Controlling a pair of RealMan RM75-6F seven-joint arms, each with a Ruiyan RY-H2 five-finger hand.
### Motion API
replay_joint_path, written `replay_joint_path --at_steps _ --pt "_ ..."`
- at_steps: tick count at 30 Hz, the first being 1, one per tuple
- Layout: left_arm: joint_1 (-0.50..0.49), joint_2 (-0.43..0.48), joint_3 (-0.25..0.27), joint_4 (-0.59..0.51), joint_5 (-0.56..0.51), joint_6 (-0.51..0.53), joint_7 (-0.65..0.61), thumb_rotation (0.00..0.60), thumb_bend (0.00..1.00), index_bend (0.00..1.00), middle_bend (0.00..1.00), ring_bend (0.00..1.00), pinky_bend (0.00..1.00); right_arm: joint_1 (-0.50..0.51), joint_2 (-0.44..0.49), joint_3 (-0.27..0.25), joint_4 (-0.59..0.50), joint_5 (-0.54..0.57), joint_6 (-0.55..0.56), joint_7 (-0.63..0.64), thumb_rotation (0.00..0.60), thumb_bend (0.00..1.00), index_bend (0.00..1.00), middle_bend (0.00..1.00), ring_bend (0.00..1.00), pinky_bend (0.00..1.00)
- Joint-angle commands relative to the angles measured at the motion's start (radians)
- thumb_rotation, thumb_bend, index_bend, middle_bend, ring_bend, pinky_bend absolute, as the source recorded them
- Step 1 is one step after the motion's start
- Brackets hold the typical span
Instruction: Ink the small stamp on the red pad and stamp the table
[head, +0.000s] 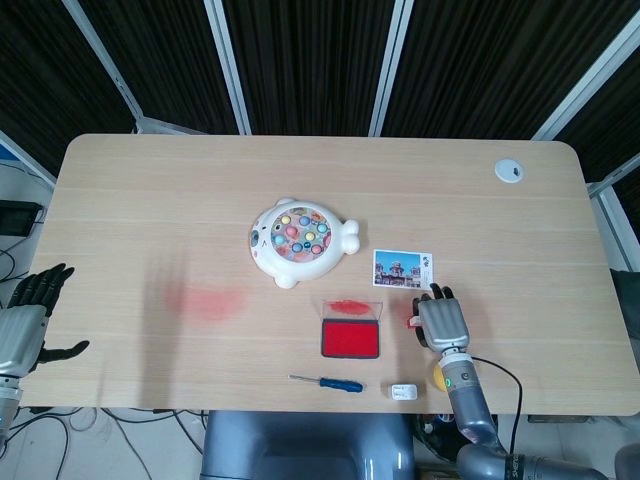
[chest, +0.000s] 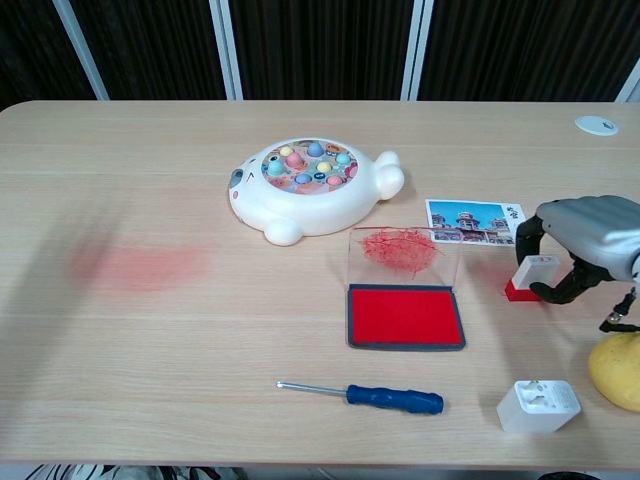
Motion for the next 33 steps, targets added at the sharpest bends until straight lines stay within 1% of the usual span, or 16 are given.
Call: replay_joint_path --at_steps 1,5,7,10,12,15,19,21,27,31,33 --pt "0.0 0.0 0.0 -0.001 0.0 0.0 -0.001 0.6 0.0 0.0 0.0 0.0 0.0 0.002 -0.001 -0.003 0.004 0.003 0.0 0.0 0.6 0.44 0.51 0.41 0.16 0.19" --pt "0.0 0.001 0.001 -0.002 0.0 -0.001 -0.001 0.6 0.0 0.0 0.0 0.0 0.0 0.004 -0.002 -0.005 0.005 0.004 0.003 0.005 0.6 0.46 0.54 0.43 0.16 0.19" --pt "0.0 0.001 0.001 -0.002 -0.001 -0.001 -0.002 0.6 0.0 0.0 0.0 0.0 0.0 0.005 -0.002 -0.006 0.005 0.002 0.004 0.007 0.6 0.49 0.58 0.46 0.18 0.19" --pt "0.0 0.001 0.001 -0.002 -0.002 -0.002 -0.003 0.6 0.0 0.0 0.0 0.0 0.0 0.007 -0.003 -0.008 0.009 -0.01 0.01 0.014 0.6 0.56 0.66 0.56 0.28 0.23" --pt "0.0 0.002 0.0 -0.003 -0.002 -0.001 -0.004 0.6 0.0 0.0 0.0 0.0 0.0 0.007 -0.004 -0.01 0.013 -0.025 0.017 0.024 0.6 0.59 0.71 0.6 0.33 0.26" --pt "0.0 0.002 0.001 -0.004 -0.002 -0.002 -0.006 0.6 0.0 0.0 0.0 0.0 0.0 0.005 -0.003 -0.015 0.017 -0.052 0.027 0.043 0.6 0.61 0.75 0.63 0.4 0.31" --pt "0.0 0.003 0.001 -0.003 -0.002 -0.002 -0.007 0.6 0.0 0.0 0.0 0.0 0.0 0.004 0.009 -0.02 0.01 -0.094 0.046 0.06 0.6 0.61 0.77 0.66 0.48 0.36" --pt "0.0 0.003 0.001 -0.004 -0.001 0.0 -0.007 0.6 0.0 0.0 0.0 0.0 0.0 0.002 0.019 -0.025 0.001 -0.124 0.06 0.071 0.6 0.61 0.78 0.66 0.49 0.38" --pt "0.001 0.003 0.0 -0.005 -0.002 0.001 -0.008 0.6 0.0 0.0 0.0 0.0 0.0 -0.007 0.072 -0.04 -0.077 -0.191 0.081 0.1 0.6 0.62 0.79 0.67 0.5 0.38" --pt "-0.001 0.003 0.001 -0.005 -0.002 -0.002 -0.007 0.6 0.0 0.0 0.0 0.0 0.0 -0.01 0.118 -0.066 -0.166 -0.241 0.089 0.084 0.6 0.63 0.81 0.69 0.53 0.44" --pt "-0.001 0.002 0.002 -0.006 -0.001 -0.003 -0.005 0.6 0.0 0.0 0.0 0.0 0.0 -0.01 0.126 -0.073 -0.206 -0.257 0.09 0.08 0.6 0.64 0.81 0.69 0.54 0.45"
